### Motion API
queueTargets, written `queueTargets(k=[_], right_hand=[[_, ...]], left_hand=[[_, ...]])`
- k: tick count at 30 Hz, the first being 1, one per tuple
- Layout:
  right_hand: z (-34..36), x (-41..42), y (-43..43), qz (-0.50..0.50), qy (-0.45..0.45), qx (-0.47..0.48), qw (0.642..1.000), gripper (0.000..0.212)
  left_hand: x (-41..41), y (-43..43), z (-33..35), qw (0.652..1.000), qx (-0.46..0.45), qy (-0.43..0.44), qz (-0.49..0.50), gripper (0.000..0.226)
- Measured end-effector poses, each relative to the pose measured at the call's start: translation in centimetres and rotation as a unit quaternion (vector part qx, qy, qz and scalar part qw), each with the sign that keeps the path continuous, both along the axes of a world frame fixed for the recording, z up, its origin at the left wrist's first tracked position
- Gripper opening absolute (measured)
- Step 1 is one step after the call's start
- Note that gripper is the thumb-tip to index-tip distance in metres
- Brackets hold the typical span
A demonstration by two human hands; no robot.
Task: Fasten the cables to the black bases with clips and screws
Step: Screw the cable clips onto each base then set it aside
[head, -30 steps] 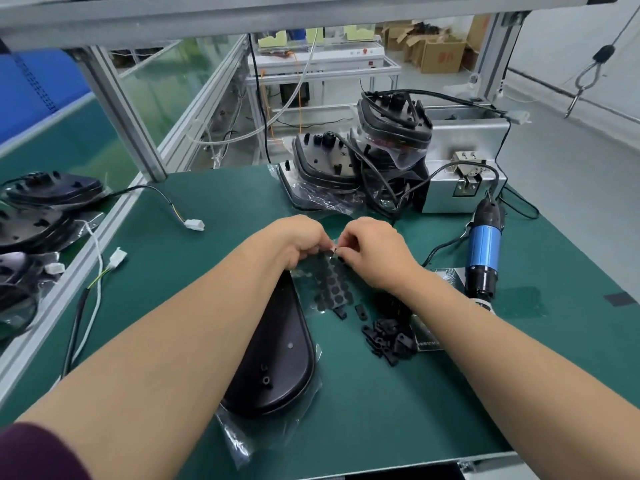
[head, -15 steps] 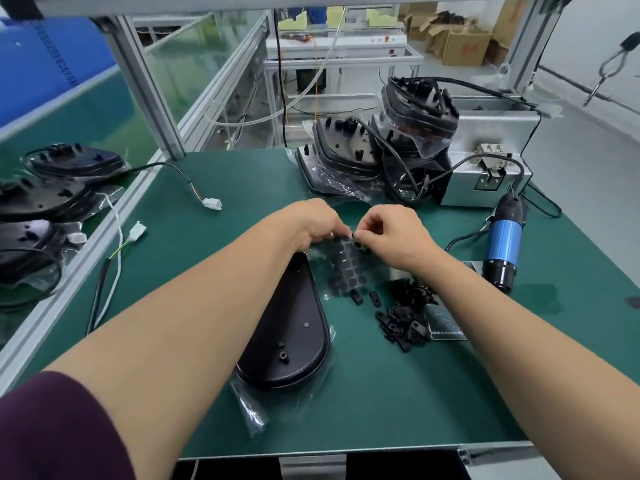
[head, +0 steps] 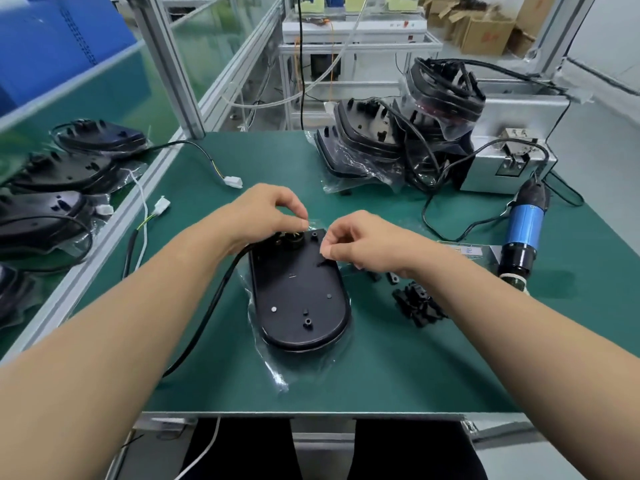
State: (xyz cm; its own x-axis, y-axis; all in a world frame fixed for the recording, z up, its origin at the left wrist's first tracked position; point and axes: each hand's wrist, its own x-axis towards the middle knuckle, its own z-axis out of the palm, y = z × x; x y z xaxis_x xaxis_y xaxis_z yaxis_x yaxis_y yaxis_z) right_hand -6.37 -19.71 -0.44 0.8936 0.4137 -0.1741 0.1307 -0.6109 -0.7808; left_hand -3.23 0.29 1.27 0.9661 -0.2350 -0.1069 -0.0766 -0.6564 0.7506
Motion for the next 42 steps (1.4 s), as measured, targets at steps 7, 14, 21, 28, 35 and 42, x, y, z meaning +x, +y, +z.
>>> queueTargets(k=[7, 14, 21, 28, 35, 42], right_hand=[[0.6, -0.4, 0.4, 0.003, -0.024, -0.031, 0.999, 0.017], [0.9, -0.4, 0.8, 0.009, -0.052, -0.074, 0.996, 0.016], [1.0, -0.3, 0.6, 0.031, -0.027, -0.064, 0.997, 0.013], [1.3, -0.3, 0.9, 0.031, -0.031, -0.087, 0.995, 0.019], [1.8, -0.4, 1.3, 0.034, -0.053, -0.131, 0.989, 0.015], [2.0, -0.4, 1.4, 0.028, -0.044, -0.151, 0.987, 0.011]], left_hand=[[-3.2, 1.1, -0.7, 0.999, 0.029, -0.026, 0.015, 0.033], [-3.8, 0.6, -1.0, 0.998, 0.057, -0.039, 0.007, 0.044], [-3.7, 0.5, -1.3, 0.998, 0.054, -0.025, 0.003, 0.044], [-3.6, 0.5, -1.5, 0.999, 0.040, -0.021, -0.001, 0.040], [-3.7, 0.3, -1.4, 0.999, 0.030, -0.017, -0.009, 0.037], [-3.7, 0.0, -1.1, 0.995, 0.095, -0.022, -0.021, 0.041]])
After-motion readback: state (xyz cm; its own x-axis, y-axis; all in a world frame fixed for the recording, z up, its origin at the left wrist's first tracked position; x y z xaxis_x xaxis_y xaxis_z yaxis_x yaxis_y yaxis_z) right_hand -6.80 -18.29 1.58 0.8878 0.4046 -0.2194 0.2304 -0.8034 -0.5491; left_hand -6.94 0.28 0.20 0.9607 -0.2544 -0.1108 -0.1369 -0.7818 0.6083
